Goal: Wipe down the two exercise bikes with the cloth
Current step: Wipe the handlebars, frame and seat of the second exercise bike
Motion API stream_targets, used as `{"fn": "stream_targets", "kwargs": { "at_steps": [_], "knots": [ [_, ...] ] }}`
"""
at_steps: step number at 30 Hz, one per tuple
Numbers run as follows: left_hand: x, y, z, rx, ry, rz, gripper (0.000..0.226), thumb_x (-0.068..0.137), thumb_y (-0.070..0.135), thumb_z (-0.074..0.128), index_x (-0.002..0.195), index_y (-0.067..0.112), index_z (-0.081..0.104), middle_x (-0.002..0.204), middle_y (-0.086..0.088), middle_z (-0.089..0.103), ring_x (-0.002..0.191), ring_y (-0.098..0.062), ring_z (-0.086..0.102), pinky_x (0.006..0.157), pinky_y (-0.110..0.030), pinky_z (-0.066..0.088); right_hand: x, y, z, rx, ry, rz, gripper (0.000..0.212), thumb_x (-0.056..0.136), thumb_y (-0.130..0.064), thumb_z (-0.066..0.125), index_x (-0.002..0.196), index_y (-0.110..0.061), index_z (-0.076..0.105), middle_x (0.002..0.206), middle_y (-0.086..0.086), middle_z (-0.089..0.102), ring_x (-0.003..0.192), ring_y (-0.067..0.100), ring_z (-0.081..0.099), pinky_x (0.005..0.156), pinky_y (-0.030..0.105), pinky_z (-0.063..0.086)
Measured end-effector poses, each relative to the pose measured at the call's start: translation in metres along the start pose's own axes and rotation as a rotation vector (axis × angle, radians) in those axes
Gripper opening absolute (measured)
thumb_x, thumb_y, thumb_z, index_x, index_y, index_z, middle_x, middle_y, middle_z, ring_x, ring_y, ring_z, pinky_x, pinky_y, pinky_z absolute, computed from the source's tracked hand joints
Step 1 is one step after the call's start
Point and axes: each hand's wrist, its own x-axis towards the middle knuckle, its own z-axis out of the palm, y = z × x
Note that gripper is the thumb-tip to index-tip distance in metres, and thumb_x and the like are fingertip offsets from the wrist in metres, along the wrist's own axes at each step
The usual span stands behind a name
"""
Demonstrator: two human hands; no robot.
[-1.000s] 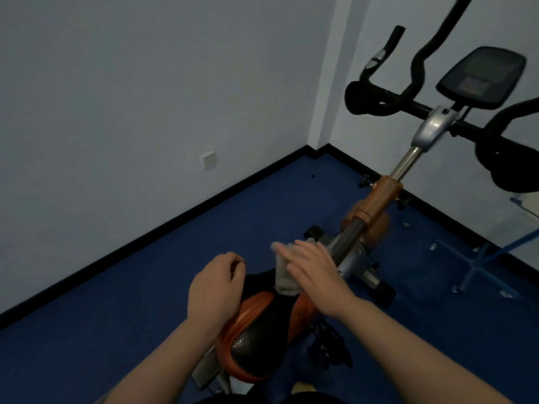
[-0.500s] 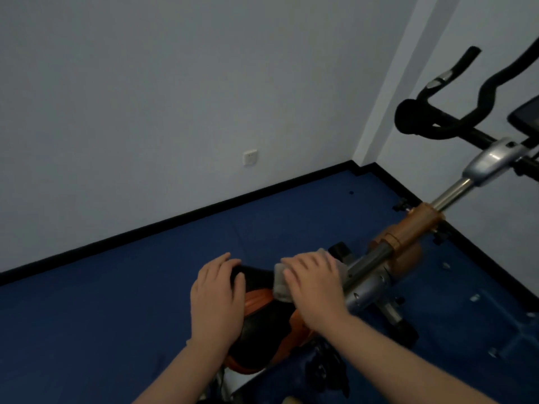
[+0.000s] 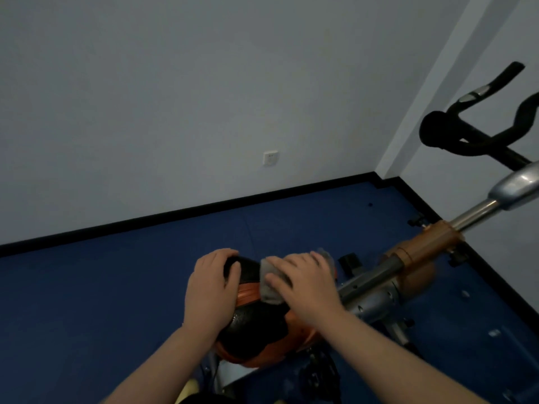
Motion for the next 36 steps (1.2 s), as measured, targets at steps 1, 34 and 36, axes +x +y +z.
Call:
{"fn": "stream_targets", "kwargs": {
  "at_steps": [1,34,36],
  "knots": [
    [0.0,0.001,0.0,-0.001,-0.001,-0.001,0.022,0.096,0.027,0.053,0.118,0.025,0.06,0.118,0.012,0.057,0.114,-0.005,0.043,0.094,-0.023,0.034,0.004,0.012,-0.004,-0.011,-0.047,0.027,0.05,0.091,-0.065,0.033,0.103,-0.033,0.07,0.09,-0.011,0.067,0.09,0.016,0.061,0.087,0.038,0.04],
    [0.011,-0.008,-0.001,0.047,-0.117,0.222,0.023,0.095,0.012,0.052,0.114,0.02,0.064,0.113,0.005,0.064,0.111,-0.015,0.055,0.093,-0.032,0.045,-0.027,-0.079,0.019,1.005,0.21,1.174,0.085,0.098,-0.044,0.045,0.153,-0.025,-0.017,0.161,0.008,0.013,0.144,0.025,0.025,0.119,0.042,0.022],
    [0.016,-0.013,-0.003,0.071,-0.146,0.296,0.022,0.095,0.015,0.052,0.114,0.019,0.064,0.112,0.004,0.065,0.108,-0.016,0.056,0.091,-0.032,0.047,-0.016,-0.064,0.025,1.028,0.229,1.26,0.091,0.09,-0.058,0.047,0.155,-0.021,-0.006,0.157,0.011,0.026,0.138,0.028,0.036,0.115,0.045,0.03]
  ]
}}
